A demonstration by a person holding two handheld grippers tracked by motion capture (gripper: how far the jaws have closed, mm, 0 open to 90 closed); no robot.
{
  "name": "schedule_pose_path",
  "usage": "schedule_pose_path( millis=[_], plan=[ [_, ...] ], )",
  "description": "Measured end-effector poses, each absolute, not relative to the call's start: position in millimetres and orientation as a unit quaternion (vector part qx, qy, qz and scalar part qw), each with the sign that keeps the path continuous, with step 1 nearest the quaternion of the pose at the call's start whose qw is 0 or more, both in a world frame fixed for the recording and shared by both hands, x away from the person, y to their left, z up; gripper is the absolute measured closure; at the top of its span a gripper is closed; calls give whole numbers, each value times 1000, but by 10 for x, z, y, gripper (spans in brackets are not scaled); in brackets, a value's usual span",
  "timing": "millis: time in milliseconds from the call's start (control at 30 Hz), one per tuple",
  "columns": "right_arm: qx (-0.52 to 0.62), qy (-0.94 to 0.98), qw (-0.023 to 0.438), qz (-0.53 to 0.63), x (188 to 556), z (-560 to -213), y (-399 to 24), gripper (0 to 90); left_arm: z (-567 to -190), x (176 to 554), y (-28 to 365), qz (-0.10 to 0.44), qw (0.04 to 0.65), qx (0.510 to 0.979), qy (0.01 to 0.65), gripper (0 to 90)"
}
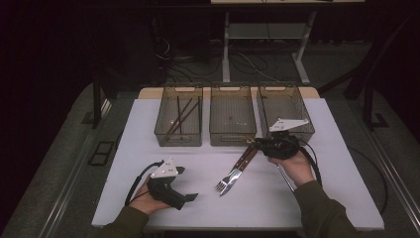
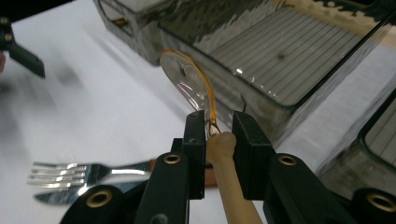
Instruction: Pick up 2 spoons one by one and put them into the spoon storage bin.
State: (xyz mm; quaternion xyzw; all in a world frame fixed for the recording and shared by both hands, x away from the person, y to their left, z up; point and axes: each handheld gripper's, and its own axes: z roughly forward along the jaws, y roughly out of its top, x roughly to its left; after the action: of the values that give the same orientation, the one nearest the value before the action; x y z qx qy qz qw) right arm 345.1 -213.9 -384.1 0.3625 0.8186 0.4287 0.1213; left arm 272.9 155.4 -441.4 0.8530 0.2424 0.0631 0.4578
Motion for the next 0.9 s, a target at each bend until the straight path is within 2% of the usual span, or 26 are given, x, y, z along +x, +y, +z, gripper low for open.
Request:
schedule_pose_path(
  millis=[433, 900],
  plan=[
    [376, 800, 153, 441, 3670, -3668, -1989, 756, -4412, 2727, 1550, 61, 458, 853, 241, 0],
    [391, 788, 159, 448, 4019, -3539, -1790, 755, -4407, 2727, 1546, 59, 460, 853, 238, 0]
  ],
)
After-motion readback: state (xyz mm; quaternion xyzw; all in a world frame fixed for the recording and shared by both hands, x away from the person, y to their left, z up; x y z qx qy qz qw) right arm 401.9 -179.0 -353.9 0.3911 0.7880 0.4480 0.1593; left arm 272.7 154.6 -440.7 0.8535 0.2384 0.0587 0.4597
